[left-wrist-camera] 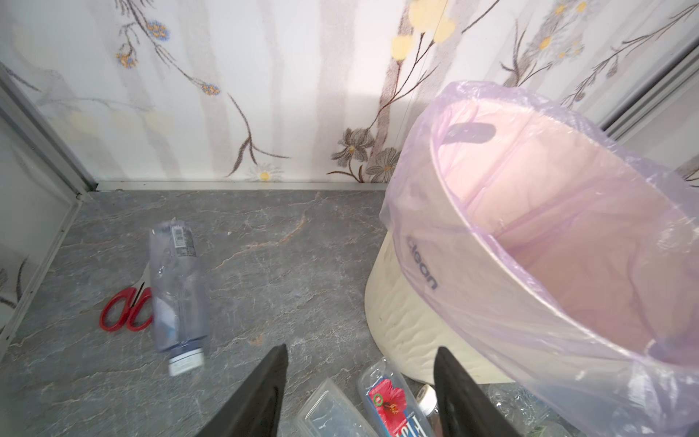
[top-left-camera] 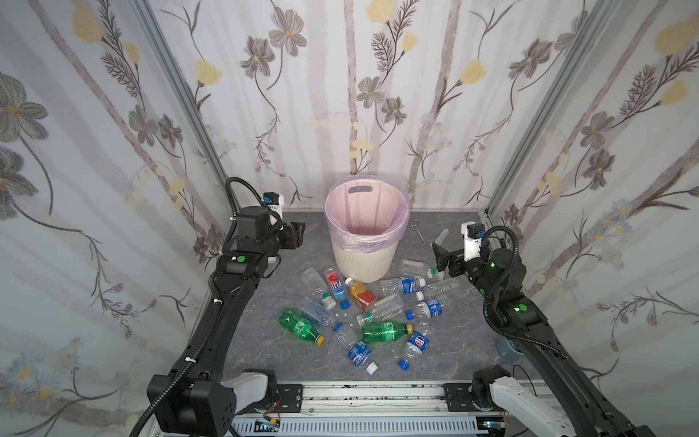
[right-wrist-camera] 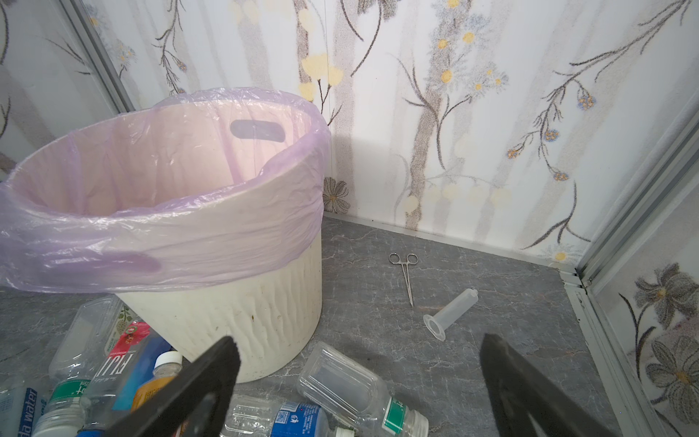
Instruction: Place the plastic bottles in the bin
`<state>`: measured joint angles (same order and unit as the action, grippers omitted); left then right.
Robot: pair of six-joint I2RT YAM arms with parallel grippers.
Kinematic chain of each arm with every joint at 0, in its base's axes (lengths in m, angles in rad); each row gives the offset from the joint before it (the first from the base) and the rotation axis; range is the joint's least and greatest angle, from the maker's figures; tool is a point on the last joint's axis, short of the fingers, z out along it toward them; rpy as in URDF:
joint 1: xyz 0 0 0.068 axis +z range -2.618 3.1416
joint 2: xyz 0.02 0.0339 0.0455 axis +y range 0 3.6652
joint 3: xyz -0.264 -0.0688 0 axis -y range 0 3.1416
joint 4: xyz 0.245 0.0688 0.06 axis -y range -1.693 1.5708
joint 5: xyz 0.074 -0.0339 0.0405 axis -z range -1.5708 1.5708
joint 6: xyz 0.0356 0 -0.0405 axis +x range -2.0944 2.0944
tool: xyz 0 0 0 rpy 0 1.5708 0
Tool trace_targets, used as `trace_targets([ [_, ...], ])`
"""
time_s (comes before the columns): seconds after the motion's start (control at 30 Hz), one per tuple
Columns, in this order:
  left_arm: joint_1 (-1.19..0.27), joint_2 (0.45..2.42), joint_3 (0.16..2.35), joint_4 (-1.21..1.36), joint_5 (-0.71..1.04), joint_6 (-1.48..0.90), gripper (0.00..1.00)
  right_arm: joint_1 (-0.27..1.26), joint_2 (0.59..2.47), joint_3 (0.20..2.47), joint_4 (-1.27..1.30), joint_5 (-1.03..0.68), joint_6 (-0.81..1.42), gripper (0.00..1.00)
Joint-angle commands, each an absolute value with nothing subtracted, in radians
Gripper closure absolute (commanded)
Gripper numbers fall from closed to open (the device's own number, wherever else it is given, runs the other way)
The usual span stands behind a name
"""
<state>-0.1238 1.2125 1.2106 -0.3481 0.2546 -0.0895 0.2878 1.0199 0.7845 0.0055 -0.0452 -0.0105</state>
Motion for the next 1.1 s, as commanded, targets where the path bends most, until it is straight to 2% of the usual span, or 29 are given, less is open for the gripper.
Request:
trace_targets([
  [0.0,-0.114,1.228,1.198,-0.352,0.158,-0.069,0.30,0.288,1.014,0.775,0.037,-0.053,-0.005,0.00],
  [0.3,-0.068,1.348,1.258,-0.365,0.084,-0.107,0.33,0.288,1.009,0.775,0.034,-0.057,-0.002,0.00],
  [0.67,-0.031,1.439,1.252,-0.368,-0.031,0.031,0.21,0.288,1.011,0.765,0.041,-0.071,0.006,0.00],
  [1.07,0.024,1.773,1.473,-0.387,-0.056,0.288,0.16,0.287,0.985,0.761,0.037,-0.077,0.008,0.00],
])
